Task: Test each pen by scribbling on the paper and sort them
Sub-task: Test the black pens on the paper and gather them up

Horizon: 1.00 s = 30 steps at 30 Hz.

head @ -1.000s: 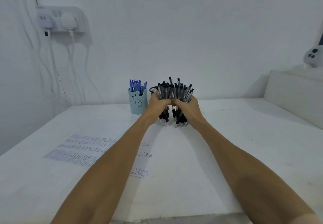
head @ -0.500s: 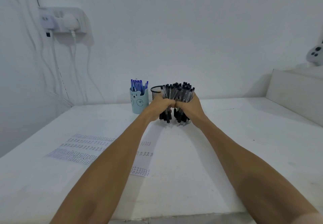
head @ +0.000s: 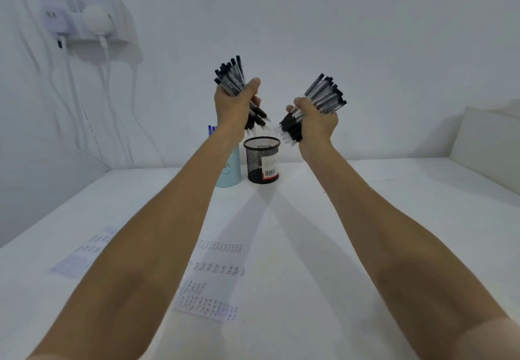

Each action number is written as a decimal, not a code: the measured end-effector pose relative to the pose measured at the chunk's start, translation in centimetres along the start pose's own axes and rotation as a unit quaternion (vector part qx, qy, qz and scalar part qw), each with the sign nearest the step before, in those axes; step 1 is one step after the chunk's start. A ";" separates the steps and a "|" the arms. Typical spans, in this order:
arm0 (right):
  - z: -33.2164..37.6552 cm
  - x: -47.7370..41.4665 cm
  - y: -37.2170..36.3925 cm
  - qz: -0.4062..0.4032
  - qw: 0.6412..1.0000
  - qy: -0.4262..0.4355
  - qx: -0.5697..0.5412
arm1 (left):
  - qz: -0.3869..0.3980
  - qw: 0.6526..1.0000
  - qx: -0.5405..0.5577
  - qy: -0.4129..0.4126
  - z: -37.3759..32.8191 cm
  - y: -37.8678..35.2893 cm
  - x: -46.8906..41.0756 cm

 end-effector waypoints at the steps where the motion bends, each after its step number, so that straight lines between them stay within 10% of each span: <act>1: -0.5 -0.7 -0.6 -0.003 0.999 -0.010 -0.031 | -0.008 1.000 0.004 0.001 0.3 0.1 -0.8; 16: -6.1 -3.2 -1.6 -0.054 0.993 -0.081 0.061 | -0.034 0.968 -0.250 0.012 4.7 0.4 -4.2; 30: -3.2 -2.4 -1.6 -0.016 0.951 0.051 0.303 | -0.098 0.986 -0.124 0.056 5.7 -1.4 -3.4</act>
Point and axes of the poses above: each hand's wrist, its own x-axis away from the middle knuckle, its own y-axis out of the back of the hand, z = x × y, the point moved 7 cm from there along -x, towards the middle knuckle, and after that the axes turned 10 degrees about z, right-handed, at the moved point
